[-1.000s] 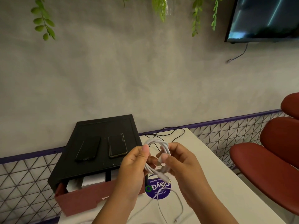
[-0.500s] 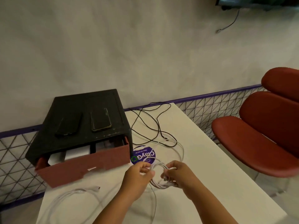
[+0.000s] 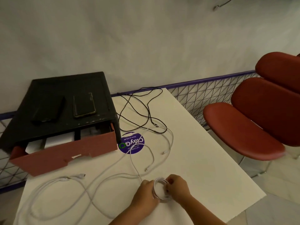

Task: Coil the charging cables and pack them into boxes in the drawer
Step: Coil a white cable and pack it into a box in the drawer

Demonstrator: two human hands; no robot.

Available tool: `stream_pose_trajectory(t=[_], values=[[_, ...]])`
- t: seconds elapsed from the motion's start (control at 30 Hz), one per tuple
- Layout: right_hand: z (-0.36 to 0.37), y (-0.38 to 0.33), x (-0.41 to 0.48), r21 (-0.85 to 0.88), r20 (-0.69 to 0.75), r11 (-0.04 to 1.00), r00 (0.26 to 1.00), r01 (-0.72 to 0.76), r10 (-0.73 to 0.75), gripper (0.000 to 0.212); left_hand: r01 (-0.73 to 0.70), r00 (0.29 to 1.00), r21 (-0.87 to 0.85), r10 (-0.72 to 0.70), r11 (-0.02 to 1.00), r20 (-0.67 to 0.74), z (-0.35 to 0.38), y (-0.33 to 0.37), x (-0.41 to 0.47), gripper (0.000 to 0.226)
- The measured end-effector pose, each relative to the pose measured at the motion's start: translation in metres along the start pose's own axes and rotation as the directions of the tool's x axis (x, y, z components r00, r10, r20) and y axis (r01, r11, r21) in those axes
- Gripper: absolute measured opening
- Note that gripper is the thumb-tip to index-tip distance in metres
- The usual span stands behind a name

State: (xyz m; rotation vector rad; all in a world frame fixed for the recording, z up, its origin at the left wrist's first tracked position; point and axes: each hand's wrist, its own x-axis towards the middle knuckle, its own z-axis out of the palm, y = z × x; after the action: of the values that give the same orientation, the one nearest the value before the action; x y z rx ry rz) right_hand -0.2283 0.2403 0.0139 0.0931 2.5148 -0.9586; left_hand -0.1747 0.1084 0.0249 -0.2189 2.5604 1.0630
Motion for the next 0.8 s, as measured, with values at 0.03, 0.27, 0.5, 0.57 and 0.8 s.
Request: stream_pose_trajectory(t=[0.03,0.27,0.5,0.57,0.8], values=[[0.0,0.001,0.002,-0.037,0.002,0.999,1.0,0.03,-0.03,0.015,-0.01,1.0,0.004,0.01,1.0,-0.008,0.003,-0.002,0.001,0.045],[-0.003,0.009,0.017,-0.094,0.038,0.986,0.99,0.137,-0.134,0.017,-0.012,0.999,0.058,0.014,0.998,-0.033,0.011,-0.008,0.006,0.052],[-0.017,0.014,0.019,0.223,0.048,0.972,0.995,0.074,-0.087,0.034,0.009,0.998,0.013,-0.008,1.0,-0.06,0.008,-0.011,0.006,0.065],[-0.018,0.014,0.019,0.242,0.065,0.967,0.993,0.079,-0.098,0.031,0.016,0.998,-0.01,-0.016,1.0,-0.061,0.005,-0.013,0.003,0.066],[-0.01,0.006,0.014,0.13,0.094,0.982,0.984,0.136,-0.149,0.027,0.015,0.999,-0.057,-0.018,0.998,-0.043,-0.005,-0.016,-0.005,0.064]])
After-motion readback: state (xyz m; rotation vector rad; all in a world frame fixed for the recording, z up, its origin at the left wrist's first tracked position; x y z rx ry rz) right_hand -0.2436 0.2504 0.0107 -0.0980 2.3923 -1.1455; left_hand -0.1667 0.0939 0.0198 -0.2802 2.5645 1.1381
